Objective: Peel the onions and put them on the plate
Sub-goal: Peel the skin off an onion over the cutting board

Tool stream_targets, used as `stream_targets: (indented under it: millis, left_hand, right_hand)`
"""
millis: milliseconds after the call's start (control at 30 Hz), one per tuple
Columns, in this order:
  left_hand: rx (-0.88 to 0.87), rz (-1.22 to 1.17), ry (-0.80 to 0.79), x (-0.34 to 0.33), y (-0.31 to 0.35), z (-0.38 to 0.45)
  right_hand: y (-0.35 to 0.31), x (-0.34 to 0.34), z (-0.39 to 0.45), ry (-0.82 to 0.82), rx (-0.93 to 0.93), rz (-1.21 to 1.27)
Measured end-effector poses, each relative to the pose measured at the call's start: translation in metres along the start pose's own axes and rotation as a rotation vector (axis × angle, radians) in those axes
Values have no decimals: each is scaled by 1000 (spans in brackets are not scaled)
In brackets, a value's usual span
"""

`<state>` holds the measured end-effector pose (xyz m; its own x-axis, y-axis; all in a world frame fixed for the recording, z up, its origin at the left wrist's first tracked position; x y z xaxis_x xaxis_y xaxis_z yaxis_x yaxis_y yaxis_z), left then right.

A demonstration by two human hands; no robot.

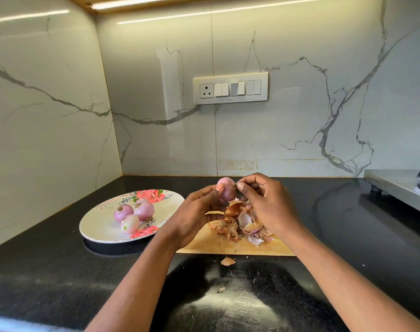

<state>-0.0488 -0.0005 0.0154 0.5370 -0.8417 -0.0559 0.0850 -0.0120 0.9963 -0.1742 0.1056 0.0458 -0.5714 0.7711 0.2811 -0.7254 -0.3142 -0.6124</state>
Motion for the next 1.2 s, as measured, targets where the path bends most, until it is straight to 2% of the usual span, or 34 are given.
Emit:
stream_targets:
  millis: [233, 600, 767, 900, 1200]
  left_hand:
    - [-26, -110, 16, 3, 2, 1]
    - [-71, -117, -12, 3, 0, 4]
    - [-45, -80, 4, 3, -5, 6]
    - [-33, -115, 19, 2, -3, 6]
    - [-59, -125, 52, 7, 0, 6]
  right_hand:
    - [-7, -5, 0, -48, 41, -39]
    - [-32, 1, -3, 9, 298, -138]
    - [-28, -1, -5, 14, 258, -124]
    - [-18, 2, -3, 32, 151, -38]
    - [-24, -13, -5, -91, 122, 52]
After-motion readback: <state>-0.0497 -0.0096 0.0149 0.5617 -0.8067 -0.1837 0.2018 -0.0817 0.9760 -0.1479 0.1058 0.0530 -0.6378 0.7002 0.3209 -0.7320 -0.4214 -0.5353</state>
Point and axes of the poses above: each hand's wrist, its own z-axis towards the middle knuckle, its own x-axis out of the back of the hand, y = z × x, the point moved 8 cm from there along z, towards the middle knuckle, and after that the axes turned 9 degrees about x, right-handed, at the moved point
